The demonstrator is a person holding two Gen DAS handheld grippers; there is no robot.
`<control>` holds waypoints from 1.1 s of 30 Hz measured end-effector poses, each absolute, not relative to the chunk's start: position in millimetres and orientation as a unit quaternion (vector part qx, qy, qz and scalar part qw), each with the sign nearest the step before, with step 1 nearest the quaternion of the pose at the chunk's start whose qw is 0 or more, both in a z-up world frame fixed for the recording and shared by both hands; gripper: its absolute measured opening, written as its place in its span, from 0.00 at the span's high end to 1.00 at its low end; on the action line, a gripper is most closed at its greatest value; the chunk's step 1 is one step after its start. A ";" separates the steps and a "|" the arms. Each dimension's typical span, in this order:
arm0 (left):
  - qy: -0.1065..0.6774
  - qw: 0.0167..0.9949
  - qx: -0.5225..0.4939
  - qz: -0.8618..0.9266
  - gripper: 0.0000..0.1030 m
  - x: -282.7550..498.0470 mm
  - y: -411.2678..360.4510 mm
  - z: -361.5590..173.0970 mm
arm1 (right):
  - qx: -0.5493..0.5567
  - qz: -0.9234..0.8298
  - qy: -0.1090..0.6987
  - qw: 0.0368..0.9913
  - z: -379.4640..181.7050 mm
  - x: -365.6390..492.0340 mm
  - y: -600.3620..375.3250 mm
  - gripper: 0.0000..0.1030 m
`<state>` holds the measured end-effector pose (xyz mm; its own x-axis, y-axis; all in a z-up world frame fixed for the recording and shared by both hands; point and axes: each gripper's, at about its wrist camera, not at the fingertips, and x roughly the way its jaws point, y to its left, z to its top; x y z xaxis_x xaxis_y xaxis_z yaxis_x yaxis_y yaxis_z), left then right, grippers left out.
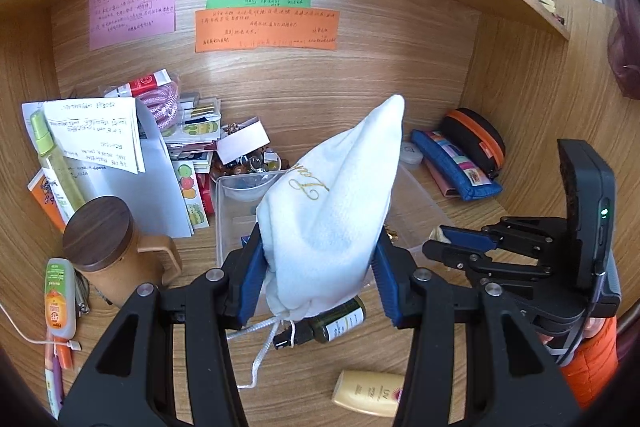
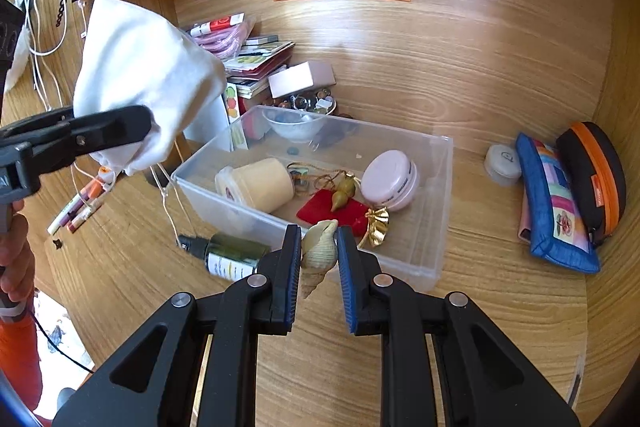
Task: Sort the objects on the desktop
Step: 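Carry the white pouch and seashell with both grippers over the clear box, then open both grippers to drop the pouch and seashell into the box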
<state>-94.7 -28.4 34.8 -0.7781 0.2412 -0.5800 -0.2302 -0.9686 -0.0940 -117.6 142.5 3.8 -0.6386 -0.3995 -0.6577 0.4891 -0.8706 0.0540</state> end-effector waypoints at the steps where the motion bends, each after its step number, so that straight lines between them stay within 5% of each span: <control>1: -0.009 0.125 -0.311 0.942 0.53 -98.5 -28.4 33.7 | 0.346 -0.903 0.065 0.245 4.4 -119.6 142.2 0.84; 33: 0.031 0.169 -0.395 0.902 0.56 -199.2 8.0 -29.5 | 0.392 -0.889 0.066 0.228 -26.9 -202.7 135.5 0.84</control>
<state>-199.2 8.0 -29.5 -0.6302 0.2814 -0.7237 -0.3303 -0.9407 -0.0781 -202.7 135.6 -26.9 -0.5879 -0.3540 -0.7274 0.4575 -0.8871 0.0619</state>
